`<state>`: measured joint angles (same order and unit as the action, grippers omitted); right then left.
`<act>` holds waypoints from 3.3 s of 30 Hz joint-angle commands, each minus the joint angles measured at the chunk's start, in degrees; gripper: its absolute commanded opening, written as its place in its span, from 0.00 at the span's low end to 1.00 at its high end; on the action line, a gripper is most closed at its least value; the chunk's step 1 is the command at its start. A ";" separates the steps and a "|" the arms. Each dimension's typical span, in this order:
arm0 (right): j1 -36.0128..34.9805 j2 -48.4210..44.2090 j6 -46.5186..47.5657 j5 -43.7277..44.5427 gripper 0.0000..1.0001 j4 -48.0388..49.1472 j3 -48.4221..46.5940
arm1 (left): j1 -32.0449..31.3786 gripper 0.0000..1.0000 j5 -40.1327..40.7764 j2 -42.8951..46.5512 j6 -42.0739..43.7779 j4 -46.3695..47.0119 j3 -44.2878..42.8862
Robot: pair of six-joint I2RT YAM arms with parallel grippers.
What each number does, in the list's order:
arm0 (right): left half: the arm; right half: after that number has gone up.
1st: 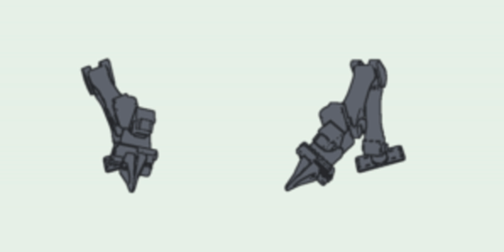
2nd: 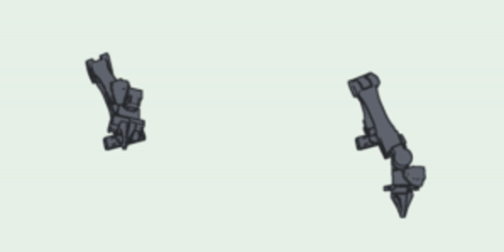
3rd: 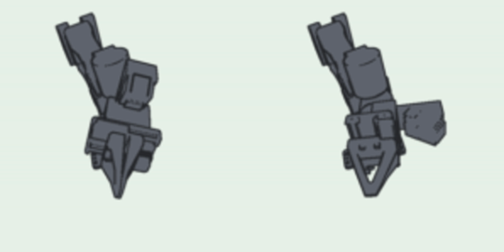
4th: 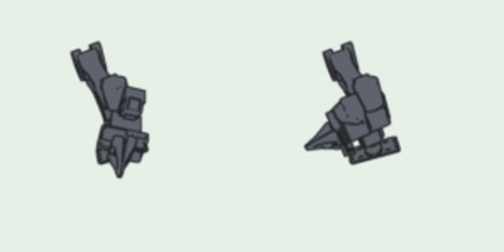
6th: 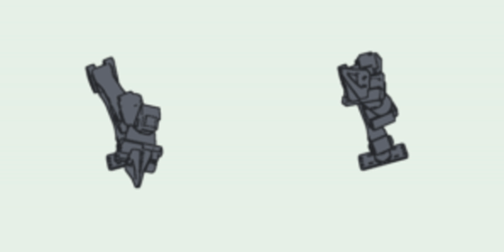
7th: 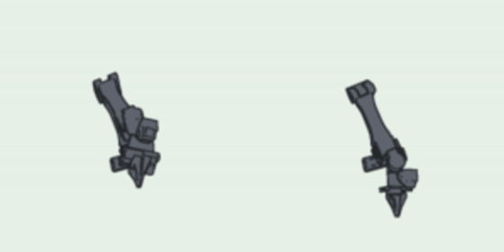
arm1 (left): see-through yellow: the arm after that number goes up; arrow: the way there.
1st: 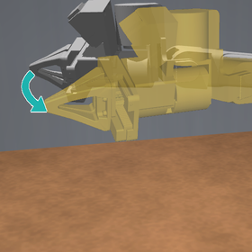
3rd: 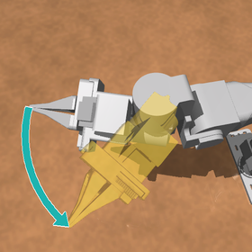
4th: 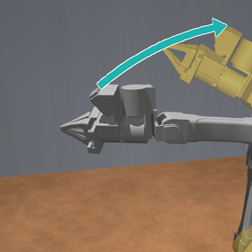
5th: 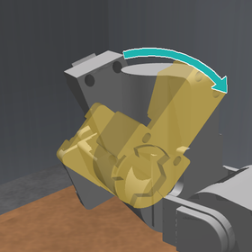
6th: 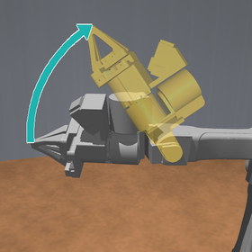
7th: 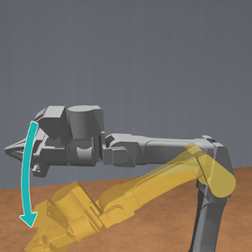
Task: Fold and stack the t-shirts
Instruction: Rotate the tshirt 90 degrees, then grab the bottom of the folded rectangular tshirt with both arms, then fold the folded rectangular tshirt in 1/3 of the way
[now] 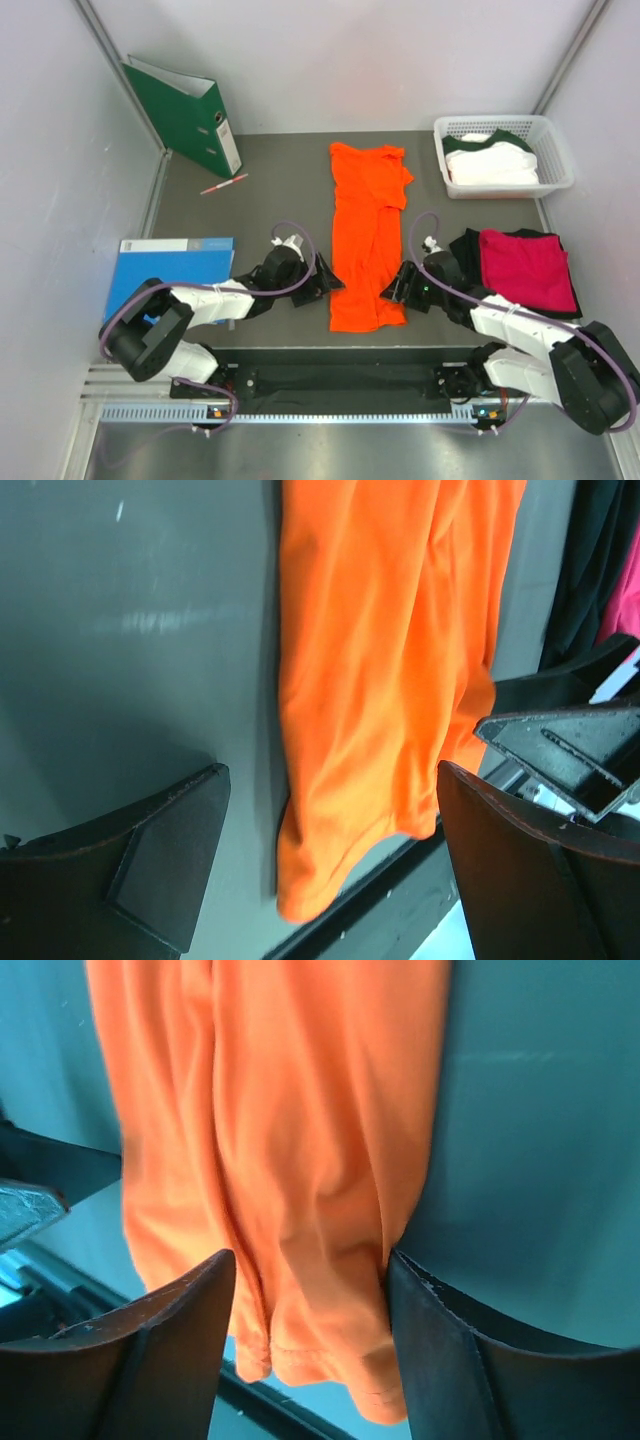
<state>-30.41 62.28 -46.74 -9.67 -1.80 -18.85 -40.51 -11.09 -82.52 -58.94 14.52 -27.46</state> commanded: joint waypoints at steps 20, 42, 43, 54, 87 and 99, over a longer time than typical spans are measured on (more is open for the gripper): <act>-3.86 -12.10 -2.92 0.36 0.08 -19.90 5.76 | -6.77 0.82 4.41 3.42 -3.11 -26.65 11.12; -4.21 -20.01 -3.18 1.67 0.00 -30.01 4.18 | -13.98 0.66 3.01 -5.01 -5.66 -23.75 8.48; -4.21 -20.01 -3.18 1.67 0.00 -30.10 4.17 | -15.02 0.62 2.75 -5.28 -6.10 -23.67 8.48; -4.30 -21.67 -2.74 1.67 0.00 -30.27 3.12 | -18.37 0.00 3.97 -6.17 -7.33 -24.36 6.20; -4.48 -10.87 12.37 13.27 0.00 -25.01 -17.01 | -16.27 0.00 31.39 -1.67 9.18 -49.07 -29.03; -4.22 0.46 16.59 15.74 0.00 -17.27 -23.33 | -12.05 0.00 31.48 -10.37 17.01 -47.84 -41.43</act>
<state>-34.48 59.48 -32.53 4.08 -24.45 -37.71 -54.87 19.16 -91.35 -45.82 -33.85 -64.64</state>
